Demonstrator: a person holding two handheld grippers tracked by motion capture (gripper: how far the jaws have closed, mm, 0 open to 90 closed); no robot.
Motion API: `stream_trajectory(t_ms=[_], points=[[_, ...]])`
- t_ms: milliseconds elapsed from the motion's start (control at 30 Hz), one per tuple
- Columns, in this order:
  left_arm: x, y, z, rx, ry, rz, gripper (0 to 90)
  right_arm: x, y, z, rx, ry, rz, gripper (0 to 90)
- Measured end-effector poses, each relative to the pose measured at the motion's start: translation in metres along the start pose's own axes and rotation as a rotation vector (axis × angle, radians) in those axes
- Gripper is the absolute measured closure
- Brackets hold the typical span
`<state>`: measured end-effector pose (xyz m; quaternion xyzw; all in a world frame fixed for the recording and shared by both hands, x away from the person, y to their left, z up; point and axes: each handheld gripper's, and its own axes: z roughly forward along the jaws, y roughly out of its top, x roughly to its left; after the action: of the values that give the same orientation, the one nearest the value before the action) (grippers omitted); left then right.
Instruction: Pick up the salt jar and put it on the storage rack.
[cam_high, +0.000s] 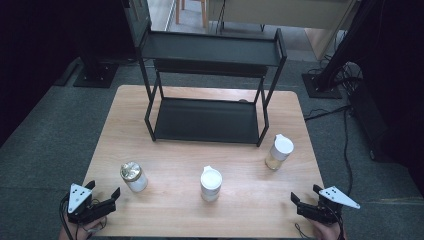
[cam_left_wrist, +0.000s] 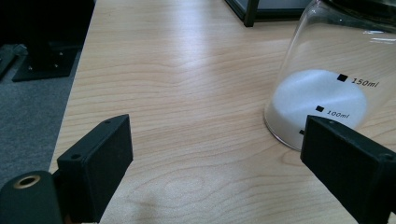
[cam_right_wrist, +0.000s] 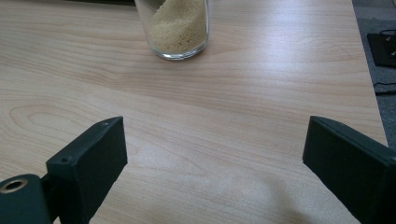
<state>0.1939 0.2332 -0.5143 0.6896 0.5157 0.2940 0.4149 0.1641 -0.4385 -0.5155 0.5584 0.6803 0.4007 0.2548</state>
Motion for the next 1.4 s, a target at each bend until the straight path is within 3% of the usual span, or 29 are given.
stream_trajectory(t_ms=[433,500,800,1167,1400], points=[[-0.006,0.0,-0.004,-0.015,0.009,0.033,9.4,0.0,0.001,0.002,0.014,0.003,-0.006,6.0],[-0.007,0.001,-0.006,0.003,-0.015,0.021,9.4,0.001,0.001,0.002,0.014,0.002,-0.007,6.0],[-0.028,0.012,-0.015,-0.018,-0.043,0.05,9.4,0.0,0.001,0.002,0.015,0.007,0.001,6.0],[-0.038,0.017,-0.015,-0.008,-0.062,0.051,9.4,0.0,0.001,0.002,0.015,0.01,0.005,5.9],[-0.045,0.025,-0.01,-0.004,-0.048,0.061,9.4,0.0,0.001,0.002,0.016,0.01,0.006,5.9]])
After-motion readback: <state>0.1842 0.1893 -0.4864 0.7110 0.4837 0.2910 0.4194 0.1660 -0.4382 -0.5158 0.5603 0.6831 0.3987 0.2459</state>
